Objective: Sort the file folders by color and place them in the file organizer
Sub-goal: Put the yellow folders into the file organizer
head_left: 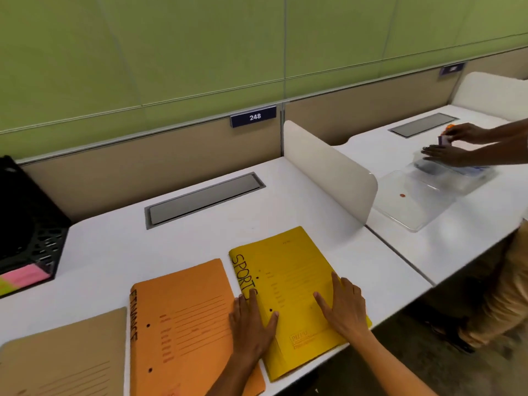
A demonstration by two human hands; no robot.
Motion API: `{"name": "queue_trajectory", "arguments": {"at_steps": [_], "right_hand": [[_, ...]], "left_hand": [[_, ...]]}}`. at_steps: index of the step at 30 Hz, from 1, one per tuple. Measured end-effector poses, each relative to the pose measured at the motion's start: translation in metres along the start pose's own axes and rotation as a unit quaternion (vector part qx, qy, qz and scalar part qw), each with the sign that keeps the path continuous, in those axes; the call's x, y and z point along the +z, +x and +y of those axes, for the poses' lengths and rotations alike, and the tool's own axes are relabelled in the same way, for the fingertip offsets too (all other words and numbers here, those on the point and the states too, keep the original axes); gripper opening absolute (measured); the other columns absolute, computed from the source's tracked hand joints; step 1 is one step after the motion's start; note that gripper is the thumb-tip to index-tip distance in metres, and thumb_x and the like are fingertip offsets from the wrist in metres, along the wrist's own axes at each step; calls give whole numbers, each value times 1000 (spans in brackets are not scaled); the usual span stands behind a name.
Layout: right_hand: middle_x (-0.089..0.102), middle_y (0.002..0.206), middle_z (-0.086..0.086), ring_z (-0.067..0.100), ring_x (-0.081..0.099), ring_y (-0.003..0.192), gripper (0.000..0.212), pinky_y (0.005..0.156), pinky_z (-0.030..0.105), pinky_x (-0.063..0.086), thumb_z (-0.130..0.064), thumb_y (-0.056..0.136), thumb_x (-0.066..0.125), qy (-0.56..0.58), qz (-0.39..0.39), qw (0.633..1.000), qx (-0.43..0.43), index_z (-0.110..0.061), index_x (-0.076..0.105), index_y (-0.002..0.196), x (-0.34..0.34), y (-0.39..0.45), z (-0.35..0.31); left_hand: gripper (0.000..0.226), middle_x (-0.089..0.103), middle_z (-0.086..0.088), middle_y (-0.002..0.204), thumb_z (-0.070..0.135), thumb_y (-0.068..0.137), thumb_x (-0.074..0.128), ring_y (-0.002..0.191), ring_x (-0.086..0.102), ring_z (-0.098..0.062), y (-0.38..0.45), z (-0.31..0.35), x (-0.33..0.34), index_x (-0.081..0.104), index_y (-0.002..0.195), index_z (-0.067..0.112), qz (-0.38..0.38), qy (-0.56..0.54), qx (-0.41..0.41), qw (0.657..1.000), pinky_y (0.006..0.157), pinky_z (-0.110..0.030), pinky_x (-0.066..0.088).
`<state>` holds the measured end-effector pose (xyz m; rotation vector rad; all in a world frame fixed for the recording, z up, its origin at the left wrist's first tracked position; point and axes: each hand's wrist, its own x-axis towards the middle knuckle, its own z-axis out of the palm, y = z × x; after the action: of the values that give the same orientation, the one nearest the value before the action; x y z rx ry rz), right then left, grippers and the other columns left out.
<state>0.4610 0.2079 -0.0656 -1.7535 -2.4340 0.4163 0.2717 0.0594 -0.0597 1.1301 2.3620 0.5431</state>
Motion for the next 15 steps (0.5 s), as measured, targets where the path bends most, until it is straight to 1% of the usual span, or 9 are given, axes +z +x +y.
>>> {"name": "queue_trajectory", "arguments": {"at_steps": [2,4,6,8,10,12,13,15], "right_hand": [[43,141,6,28,44,124,100,98,42,44,-85,74,6,15,1,1000,-7,-22,24,149,-2,7,1],[46,139,5,27,45,122,104,96,40,45,-87,72,2,21,3,1000,-15,-22,25,149,-3,11,3],[46,139,4,25,46,121,105,95,38,45,-88,70,0,19,-1,999,-33,-22,26,148,-2,11,4],[44,141,3,24,44,123,105,96,39,44,-87,70,0,20,-4,999,-46,-22,27,148,-2,9,4],[41,145,2,24,41,127,104,100,40,42,-87,70,-2,23,-8,999,-48,-23,28,148,-1,5,5],[41,146,3,25,40,129,103,101,41,40,-86,72,-2,27,-4,998,-51,-23,31,147,0,4,7],[41,146,3,25,40,129,102,102,41,40,-86,73,-1,29,-2,998,-51,-23,33,146,0,3,9],[41,147,4,25,40,130,100,103,42,39,-84,75,0,32,-5,998,-52,-23,34,146,2,4,11]], "left_hand": [[99,2,-8,163,73,80,36,150,-2,-27,0,10,3,1,155,18,17,-47,-24,998,121,-45,4],[98,16,-9,160,69,79,47,147,13,-29,2,20,4,10,154,17,38,-105,-40,993,119,-46,17],[90,36,-7,152,60,79,61,137,35,-28,5,31,4,21,150,22,63,-200,-65,976,111,-46,34],[84,46,-4,145,54,77,69,129,46,-26,8,42,0,27,146,28,82,-284,-95,951,104,-45,43],[78,46,-7,145,43,80,74,129,47,-28,11,50,-3,29,143,29,100,-345,-116,926,104,-44,44],[83,44,-14,145,30,84,74,129,47,-32,14,52,-6,24,149,19,113,-409,-156,892,102,-39,43],[86,44,-16,144,28,84,74,129,47,-33,16,50,-8,21,151,17,114,-439,-179,873,99,-39,42],[87,44,-18,144,27,83,75,127,48,-34,17,42,-7,21,151,16,101,-490,-215,839,99,-41,44]]}}
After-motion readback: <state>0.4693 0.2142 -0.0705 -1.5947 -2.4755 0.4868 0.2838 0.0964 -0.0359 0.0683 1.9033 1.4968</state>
